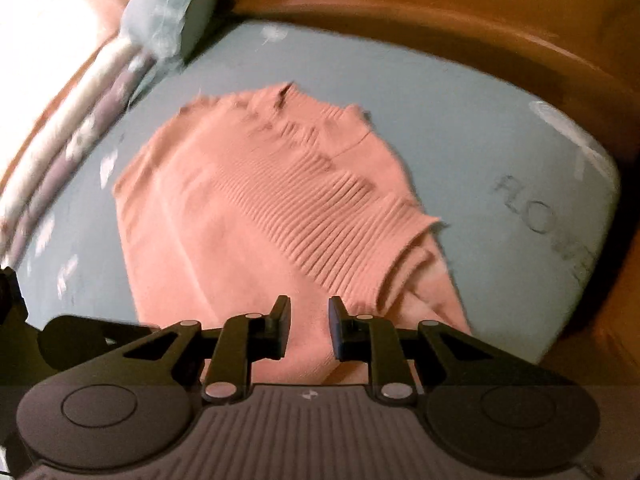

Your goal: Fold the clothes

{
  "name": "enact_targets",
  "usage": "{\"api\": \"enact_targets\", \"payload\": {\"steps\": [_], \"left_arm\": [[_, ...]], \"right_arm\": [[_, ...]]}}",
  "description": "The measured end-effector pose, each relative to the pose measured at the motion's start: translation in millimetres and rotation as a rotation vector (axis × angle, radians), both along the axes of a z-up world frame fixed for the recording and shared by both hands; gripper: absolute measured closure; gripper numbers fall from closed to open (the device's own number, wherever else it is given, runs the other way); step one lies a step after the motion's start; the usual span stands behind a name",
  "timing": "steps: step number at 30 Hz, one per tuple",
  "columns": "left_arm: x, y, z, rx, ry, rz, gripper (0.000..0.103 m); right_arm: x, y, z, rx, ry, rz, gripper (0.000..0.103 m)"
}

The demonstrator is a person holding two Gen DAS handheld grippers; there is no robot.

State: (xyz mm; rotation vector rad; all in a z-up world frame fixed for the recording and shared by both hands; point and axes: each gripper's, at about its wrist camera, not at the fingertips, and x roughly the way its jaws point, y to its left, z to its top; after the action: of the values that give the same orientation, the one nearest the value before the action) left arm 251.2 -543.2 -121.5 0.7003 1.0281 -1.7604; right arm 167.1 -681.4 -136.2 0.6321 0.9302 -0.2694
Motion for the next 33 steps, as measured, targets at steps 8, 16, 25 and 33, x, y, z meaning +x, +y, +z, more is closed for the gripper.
{"api": "enact_targets", "payload": {"steps": [8, 16, 25, 33], "left_arm": [[-13.4, 28.4, -18.8, 0.017, -0.011, 0.001, 0.023], [-0.5, 40.2, -4.9, 0.021, 0.034, 0.054, 0.023], [-18.8, 57.9, -16.6, 0.014, 0.000, 0.037, 0.017], [-1.8, 60.7, -19.1, 0.055, 0.115, 0.121, 0.017]], "right_arm": [[-4.0, -26.2, -29.3, 0.019, 0.041, -0.033, 0.103], [8.5, 6.3, 9.2, 0.047, -0.024, 0.103, 0.090], [9.3, -6.0, -21.8, 0.083, 0.106, 0.066, 0.096], [31.0, -15.0, -4.5, 0.027, 0.041, 0.092, 0.086]]}}
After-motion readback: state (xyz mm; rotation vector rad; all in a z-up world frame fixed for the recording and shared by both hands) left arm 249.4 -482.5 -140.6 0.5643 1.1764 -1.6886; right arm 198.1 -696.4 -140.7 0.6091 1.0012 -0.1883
